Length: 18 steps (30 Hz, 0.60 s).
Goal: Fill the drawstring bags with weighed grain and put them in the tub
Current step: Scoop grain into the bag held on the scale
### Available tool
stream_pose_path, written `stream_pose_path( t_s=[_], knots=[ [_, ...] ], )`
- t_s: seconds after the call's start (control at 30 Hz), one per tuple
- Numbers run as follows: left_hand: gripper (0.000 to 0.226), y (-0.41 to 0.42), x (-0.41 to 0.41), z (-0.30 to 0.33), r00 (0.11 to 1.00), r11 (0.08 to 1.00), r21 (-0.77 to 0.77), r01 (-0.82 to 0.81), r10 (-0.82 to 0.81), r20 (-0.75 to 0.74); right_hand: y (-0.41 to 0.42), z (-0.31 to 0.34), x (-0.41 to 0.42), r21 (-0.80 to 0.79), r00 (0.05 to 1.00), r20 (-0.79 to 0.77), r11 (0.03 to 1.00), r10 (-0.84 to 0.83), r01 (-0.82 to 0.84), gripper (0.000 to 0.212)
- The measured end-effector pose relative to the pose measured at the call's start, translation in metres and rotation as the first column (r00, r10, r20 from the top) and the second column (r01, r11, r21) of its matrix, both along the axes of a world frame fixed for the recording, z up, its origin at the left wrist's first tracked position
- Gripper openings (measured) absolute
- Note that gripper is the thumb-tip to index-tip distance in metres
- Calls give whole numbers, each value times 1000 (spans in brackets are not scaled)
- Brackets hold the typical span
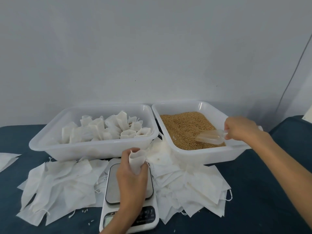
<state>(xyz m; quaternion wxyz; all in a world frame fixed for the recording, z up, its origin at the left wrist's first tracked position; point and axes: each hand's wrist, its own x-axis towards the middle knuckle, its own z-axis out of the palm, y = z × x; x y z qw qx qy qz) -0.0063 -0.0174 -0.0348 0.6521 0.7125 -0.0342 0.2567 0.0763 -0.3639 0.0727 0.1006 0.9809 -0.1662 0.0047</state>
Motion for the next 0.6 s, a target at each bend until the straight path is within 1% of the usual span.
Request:
stream_pose_path(
  t_s=[0.1, 0.2, 0.3, 0.37, 0.5, 0.6],
  knots=[
    [36, -1, 9, 1, 1000, 999, -30, -16, 15, -13, 3, -1, 0, -23, 1000, -15, 1000, -2, 2, 33],
    [34, 0, 13, 4, 999, 998, -49, 42, -44, -29, 6, -4, 1, -16, 999, -38, 1000, -4, 3, 37],
    [31, 12, 23, 14, 991, 991, -5, 135, -135, -18, 11, -6, 1, -11, 998, -58, 1000, 1, -2, 38],
    [30, 23, 33, 22, 983, 982, 39, 186, -185, -17, 17, -9, 2, -4, 998, -65, 1000, 13, -13, 35],
    [38, 44, 47, 25, 956, 954, 68, 292, -288, -62, 35, -22, 14, 28, 996, -42, 996, 85, -83, 26],
    [47, 53, 50, 18, 948, 945, 84, 316, -311, -66, 54, -30, 31, 91, 986, -21, 982, 167, -165, 20]
  ],
)
